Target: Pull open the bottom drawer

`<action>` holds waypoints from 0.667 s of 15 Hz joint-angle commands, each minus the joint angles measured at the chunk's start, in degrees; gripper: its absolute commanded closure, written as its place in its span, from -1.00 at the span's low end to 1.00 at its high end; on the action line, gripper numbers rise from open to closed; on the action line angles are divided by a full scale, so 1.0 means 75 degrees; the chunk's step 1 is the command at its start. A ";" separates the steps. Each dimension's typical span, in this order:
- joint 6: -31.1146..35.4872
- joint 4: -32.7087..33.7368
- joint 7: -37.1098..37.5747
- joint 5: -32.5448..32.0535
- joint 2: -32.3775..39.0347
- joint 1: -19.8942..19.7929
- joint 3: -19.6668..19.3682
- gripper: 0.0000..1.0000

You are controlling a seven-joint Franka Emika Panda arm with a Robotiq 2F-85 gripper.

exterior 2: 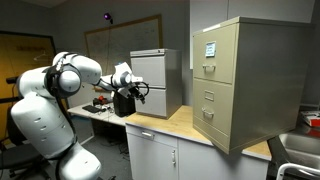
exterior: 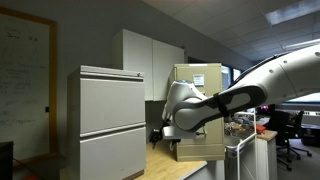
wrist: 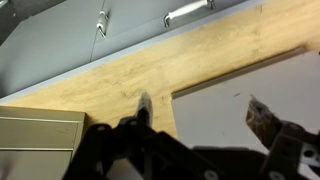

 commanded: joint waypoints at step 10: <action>0.3761 -0.0119 0.1123 0.1178 0.0932 -0.0947 -0.1801 -1.00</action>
